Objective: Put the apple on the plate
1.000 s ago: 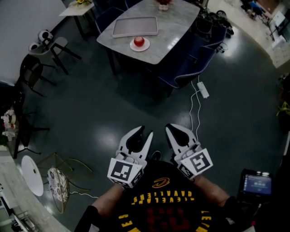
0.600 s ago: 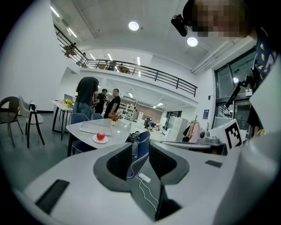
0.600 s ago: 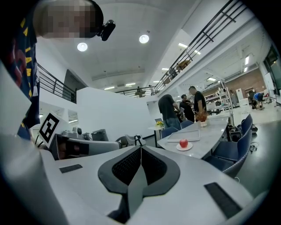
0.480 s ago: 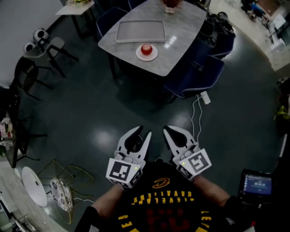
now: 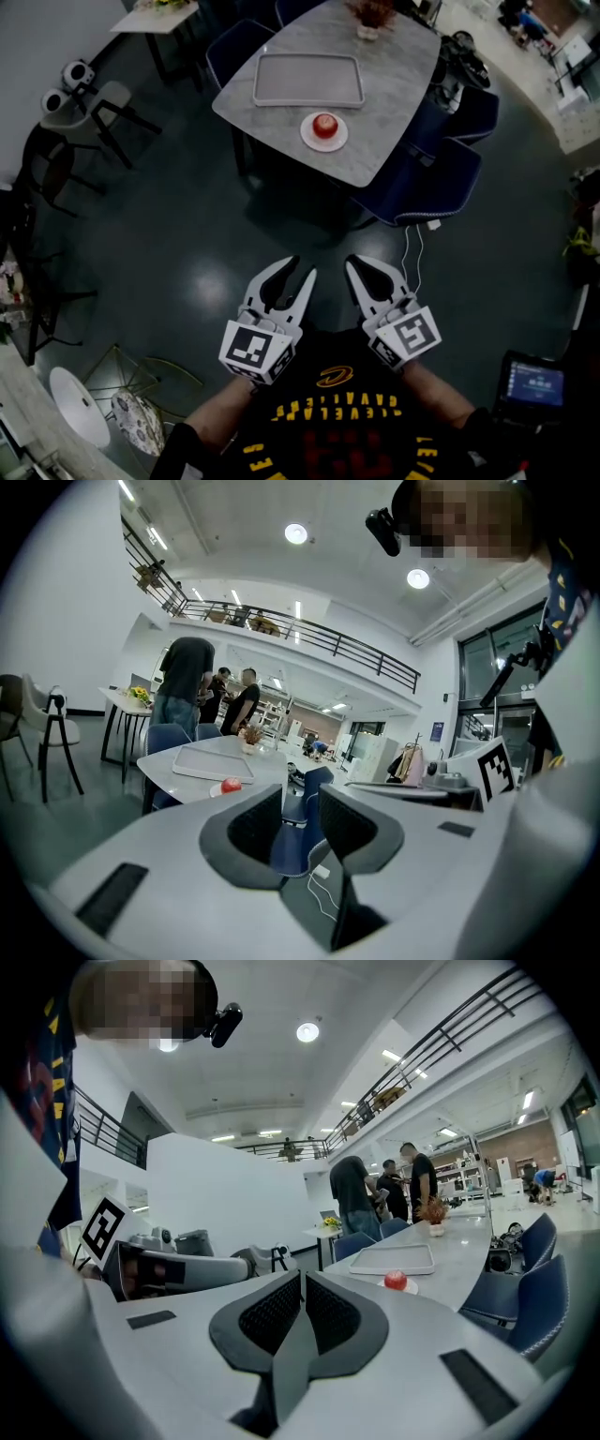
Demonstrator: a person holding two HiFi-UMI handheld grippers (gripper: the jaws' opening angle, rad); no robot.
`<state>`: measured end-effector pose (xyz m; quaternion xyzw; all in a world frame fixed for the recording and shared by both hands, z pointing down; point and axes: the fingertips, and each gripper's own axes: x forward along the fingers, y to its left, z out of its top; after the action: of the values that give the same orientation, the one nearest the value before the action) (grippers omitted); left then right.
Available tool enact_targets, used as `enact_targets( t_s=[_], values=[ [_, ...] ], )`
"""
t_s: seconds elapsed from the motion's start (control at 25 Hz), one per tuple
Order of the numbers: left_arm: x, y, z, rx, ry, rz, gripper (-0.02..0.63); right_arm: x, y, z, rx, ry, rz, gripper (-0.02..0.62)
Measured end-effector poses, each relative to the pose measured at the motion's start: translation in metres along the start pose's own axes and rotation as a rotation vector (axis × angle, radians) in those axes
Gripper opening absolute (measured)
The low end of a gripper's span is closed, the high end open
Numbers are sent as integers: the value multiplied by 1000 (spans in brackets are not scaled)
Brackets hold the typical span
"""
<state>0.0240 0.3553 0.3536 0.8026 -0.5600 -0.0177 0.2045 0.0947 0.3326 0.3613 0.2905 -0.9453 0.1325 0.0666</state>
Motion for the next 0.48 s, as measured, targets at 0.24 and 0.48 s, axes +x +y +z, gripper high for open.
enact_targets(
  t_s=[0.24, 0.48],
  values=[
    [16, 29, 1, -27, 10, -24, 123, 32, -11, -6, 11, 41, -19, 8],
    [50, 49, -1, -47, 40, -11, 121, 56, -45, -6, 64, 45, -25, 8]
  ],
)
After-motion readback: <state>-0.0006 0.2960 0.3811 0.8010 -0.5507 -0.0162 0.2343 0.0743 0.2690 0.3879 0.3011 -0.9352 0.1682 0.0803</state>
